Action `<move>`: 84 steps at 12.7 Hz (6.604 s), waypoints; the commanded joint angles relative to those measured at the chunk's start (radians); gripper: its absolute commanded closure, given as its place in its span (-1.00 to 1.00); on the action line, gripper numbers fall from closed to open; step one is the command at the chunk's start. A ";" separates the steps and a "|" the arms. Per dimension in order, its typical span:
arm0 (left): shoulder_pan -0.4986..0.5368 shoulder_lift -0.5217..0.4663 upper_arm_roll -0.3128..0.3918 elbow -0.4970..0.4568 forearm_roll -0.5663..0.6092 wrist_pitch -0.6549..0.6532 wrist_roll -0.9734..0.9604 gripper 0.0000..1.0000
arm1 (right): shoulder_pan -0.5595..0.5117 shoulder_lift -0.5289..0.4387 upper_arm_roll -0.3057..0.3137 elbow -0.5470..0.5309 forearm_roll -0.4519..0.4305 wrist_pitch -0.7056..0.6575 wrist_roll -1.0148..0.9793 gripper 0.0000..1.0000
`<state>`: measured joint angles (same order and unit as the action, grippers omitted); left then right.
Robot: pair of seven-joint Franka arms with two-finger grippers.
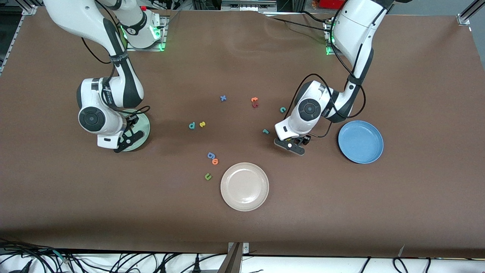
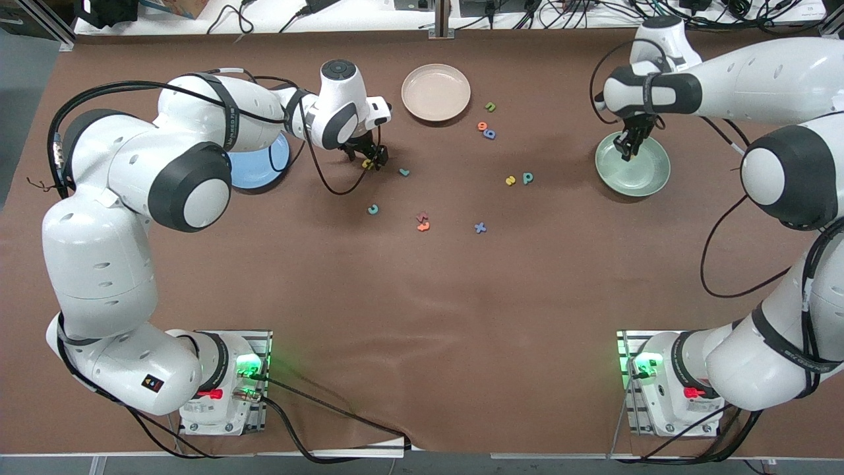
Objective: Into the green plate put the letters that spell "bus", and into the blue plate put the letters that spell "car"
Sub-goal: 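Release the u on the green plate while the left gripper grasps a yellow letter, then carry the yellow letter to the blue plate while the right gripper grasps the yellow 2, then place the yellow 2 on the green plate while the left gripper returns to letters, then grasp the teal p with the right gripper while the left gripper grasps the teal c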
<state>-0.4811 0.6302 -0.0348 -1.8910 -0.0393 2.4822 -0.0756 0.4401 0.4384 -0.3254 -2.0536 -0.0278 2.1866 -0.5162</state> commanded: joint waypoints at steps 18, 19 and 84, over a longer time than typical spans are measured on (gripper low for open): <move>0.090 -0.096 0.124 0.035 0.018 -0.101 0.267 0.51 | 0.093 0.008 0.342 0.119 0.102 0.056 1.089 -0.71; 0.128 -0.112 0.124 0.033 0.018 -0.120 0.330 0.51 | 0.107 0.028 0.342 0.119 0.100 0.096 1.145 -0.45; -0.202 -0.254 0.021 -0.412 0.022 0.141 -0.138 -0.80 | 0.124 0.103 0.290 0.063 0.169 0.197 0.979 -0.05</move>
<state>-0.6688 0.3634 -0.0221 -2.3219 -0.0519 2.6141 -0.2178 0.5516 0.5416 -0.0276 -1.9770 0.1373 2.3680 0.4571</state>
